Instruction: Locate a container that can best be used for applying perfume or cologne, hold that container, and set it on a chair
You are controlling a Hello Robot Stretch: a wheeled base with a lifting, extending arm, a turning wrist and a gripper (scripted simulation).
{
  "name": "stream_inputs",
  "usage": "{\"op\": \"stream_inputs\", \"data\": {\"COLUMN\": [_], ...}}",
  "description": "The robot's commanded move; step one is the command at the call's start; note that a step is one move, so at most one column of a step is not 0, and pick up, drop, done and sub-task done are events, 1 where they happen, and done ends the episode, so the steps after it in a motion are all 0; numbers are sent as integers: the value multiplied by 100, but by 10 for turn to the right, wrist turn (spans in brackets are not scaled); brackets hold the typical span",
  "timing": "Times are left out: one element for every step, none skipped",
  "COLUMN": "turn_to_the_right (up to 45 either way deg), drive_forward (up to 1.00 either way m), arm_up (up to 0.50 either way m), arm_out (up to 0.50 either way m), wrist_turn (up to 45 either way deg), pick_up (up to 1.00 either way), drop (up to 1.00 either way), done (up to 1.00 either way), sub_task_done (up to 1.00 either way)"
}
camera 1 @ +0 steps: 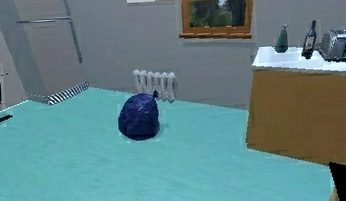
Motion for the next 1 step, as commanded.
{"op": "stream_inputs", "data": {"turn_to_the_right": [0], "drive_forward": [0], "arm_up": [-30], "arm_out": [0], "wrist_turn": [0], "pick_up": [0], "drop": [0], "done": [0], "sub_task_done": [0]}}
